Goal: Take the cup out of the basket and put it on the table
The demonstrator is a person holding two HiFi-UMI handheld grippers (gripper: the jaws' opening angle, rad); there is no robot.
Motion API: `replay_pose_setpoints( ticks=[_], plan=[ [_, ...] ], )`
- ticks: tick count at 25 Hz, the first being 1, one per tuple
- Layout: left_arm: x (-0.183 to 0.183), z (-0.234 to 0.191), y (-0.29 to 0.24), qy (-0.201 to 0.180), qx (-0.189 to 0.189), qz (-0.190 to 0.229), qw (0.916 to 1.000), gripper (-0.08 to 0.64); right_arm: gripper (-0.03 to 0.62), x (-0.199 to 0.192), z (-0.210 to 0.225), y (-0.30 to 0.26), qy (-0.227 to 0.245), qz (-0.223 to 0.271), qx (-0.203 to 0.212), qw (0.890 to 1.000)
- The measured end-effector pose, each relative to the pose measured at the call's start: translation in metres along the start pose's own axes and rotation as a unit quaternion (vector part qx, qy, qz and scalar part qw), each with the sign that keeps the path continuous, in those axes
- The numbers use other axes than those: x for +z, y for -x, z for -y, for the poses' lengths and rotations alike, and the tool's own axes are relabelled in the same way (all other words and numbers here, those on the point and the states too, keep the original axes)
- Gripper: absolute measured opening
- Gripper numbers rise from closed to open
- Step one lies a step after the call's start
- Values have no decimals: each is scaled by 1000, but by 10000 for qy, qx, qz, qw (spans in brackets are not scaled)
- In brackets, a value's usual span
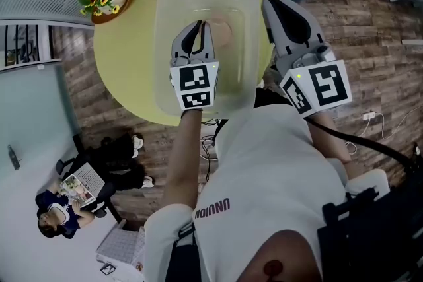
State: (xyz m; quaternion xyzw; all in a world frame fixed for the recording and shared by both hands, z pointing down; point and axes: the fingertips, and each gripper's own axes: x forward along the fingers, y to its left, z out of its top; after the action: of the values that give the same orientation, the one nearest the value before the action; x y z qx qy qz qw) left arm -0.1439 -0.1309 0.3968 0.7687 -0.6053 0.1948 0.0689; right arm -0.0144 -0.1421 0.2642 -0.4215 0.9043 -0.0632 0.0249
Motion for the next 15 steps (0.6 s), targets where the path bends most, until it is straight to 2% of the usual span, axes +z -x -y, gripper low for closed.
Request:
replay_pose_setpoints(
  ticks=[15],
  plan=[
    [26, -2, 13, 7, 166, 480, 9987, 32, 18, -2, -1, 0, 37, -29, 33, 10000]
  ],
)
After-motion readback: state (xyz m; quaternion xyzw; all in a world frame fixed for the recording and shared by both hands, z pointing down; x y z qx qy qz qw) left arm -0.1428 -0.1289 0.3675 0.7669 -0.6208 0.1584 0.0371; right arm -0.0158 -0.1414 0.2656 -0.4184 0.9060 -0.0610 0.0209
